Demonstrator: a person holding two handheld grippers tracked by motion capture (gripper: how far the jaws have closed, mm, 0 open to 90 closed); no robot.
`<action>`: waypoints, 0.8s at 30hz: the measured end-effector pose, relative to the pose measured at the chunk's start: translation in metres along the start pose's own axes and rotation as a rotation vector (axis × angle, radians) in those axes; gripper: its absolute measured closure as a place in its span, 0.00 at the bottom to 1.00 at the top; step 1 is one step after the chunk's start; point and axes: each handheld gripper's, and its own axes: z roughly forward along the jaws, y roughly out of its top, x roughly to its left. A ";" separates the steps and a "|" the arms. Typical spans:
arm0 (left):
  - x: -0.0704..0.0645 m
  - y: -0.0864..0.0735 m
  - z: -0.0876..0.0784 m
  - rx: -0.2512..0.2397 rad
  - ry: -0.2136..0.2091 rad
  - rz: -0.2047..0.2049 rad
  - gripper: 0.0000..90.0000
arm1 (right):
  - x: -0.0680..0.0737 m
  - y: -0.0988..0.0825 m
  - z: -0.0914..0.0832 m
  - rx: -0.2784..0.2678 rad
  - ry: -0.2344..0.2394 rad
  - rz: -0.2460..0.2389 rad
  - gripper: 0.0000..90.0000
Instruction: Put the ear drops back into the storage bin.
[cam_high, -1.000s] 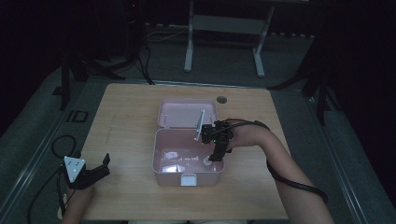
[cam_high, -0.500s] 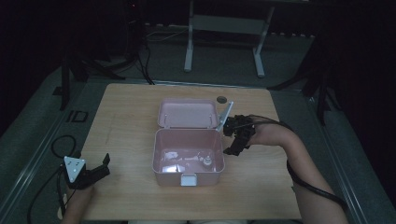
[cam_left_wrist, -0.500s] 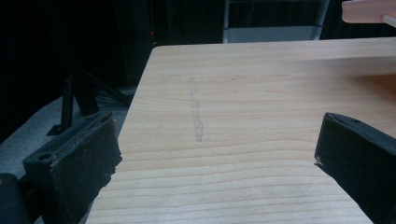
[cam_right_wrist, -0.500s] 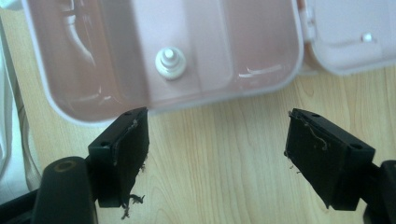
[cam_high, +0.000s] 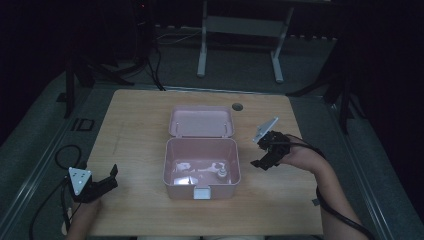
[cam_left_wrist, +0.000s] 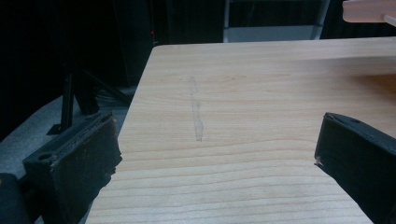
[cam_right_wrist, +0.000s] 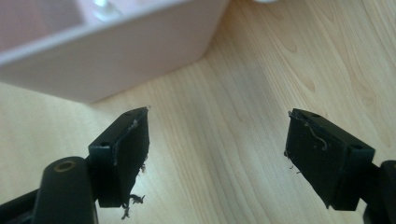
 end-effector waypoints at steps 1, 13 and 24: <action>0.000 0.000 0.000 0.000 0.001 0.000 0.00 | -0.001 -0.005 0.003 -0.006 -0.008 0.014 0.24; 0.000 0.000 0.000 -0.001 0.001 0.000 0.00 | -0.005 -0.055 0.036 -0.084 -0.076 0.167 0.23; 0.000 0.000 0.000 -0.003 0.001 -0.001 0.00 | 0.008 -0.084 0.040 -0.231 -0.213 0.310 0.18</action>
